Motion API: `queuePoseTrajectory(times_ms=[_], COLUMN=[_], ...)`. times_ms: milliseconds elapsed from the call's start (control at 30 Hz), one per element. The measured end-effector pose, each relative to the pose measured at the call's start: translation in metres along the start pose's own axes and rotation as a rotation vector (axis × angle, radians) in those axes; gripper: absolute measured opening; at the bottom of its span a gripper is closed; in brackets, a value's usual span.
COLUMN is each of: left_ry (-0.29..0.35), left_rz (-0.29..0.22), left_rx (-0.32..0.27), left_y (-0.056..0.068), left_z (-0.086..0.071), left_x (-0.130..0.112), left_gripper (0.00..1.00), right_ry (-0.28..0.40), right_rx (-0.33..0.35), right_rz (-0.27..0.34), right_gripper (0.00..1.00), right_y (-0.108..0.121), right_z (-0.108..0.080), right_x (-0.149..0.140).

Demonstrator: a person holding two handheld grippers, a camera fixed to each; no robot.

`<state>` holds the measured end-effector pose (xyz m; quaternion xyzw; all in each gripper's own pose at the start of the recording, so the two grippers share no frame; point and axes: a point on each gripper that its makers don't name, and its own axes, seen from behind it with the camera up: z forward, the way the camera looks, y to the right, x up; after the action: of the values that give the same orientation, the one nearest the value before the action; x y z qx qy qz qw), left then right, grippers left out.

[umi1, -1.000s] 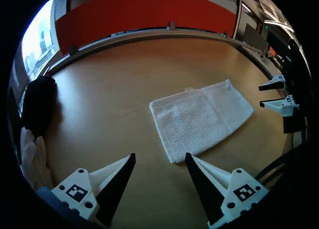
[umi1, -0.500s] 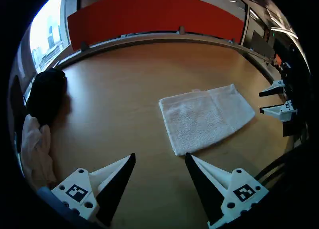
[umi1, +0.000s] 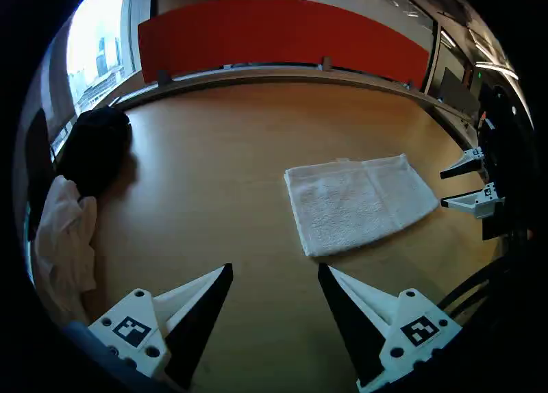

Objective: Fold towel

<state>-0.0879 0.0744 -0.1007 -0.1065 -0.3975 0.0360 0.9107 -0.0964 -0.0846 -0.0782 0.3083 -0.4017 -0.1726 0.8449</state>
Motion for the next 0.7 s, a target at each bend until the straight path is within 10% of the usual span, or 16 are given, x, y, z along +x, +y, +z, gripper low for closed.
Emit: queuePoseTrajectory(times_ms=[700], left_ry=[0.038], left_rz=[-0.047], left_rx=[0.047], left_y=[-0.011], left_z=[-0.022], left_x=[-0.018], left_gripper=[0.92], right_ry=[-0.109], right_rx=[0.062], right_rz=[-0.034], right_gripper=[0.52], right_y=[-0.006], right_z=[0.008], right_x=[-0.031])
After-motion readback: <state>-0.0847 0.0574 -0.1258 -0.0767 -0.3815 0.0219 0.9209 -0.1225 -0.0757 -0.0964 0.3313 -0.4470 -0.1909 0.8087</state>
